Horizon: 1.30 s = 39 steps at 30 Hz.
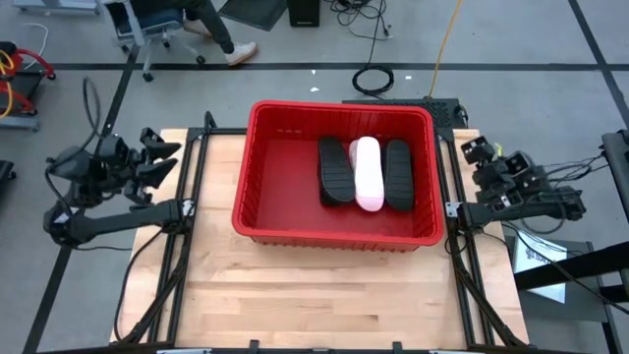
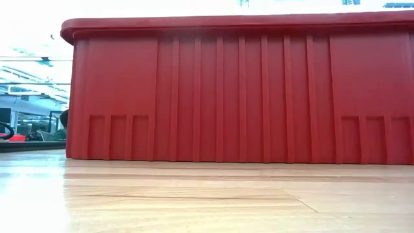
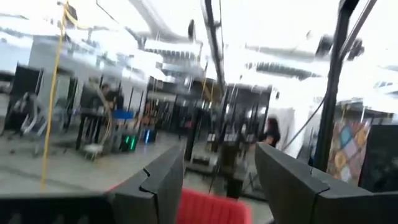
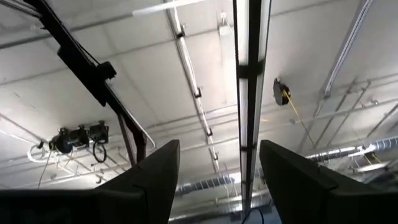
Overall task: Pick and place slides into bin
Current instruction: Return to Home Position
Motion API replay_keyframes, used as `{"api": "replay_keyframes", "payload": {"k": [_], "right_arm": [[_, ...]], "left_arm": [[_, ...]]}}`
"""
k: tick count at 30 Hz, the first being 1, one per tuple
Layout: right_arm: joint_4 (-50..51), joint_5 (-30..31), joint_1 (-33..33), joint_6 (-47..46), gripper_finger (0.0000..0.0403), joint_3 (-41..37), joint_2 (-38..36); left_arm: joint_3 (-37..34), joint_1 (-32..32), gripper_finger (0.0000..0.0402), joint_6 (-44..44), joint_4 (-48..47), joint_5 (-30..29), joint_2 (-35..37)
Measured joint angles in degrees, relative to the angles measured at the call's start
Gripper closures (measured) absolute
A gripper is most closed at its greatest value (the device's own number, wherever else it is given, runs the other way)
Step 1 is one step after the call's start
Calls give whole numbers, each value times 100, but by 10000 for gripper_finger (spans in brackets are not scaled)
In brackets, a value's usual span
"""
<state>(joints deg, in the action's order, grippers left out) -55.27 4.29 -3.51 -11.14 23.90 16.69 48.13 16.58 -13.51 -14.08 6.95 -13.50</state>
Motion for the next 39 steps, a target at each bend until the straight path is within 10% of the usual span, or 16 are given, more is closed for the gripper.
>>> {"api": "replay_keyframes", "payload": {"k": [8, 18, 39], "right_arm": [[-1653, 4, 0, 158, 190, -1245, -205], [-2268, 16, 0, -5, 190, -2031, -224], [-2384, 18, 0, -89, 190, -2304, -224]], "left_arm": [[-1193, 0, 204, -157, 892, -1, 1321], [-1839, 0, 204, -379, 1083, 9, 1250], [-4212, -2, 204, -1011, 4739, 111, 1325]]}}
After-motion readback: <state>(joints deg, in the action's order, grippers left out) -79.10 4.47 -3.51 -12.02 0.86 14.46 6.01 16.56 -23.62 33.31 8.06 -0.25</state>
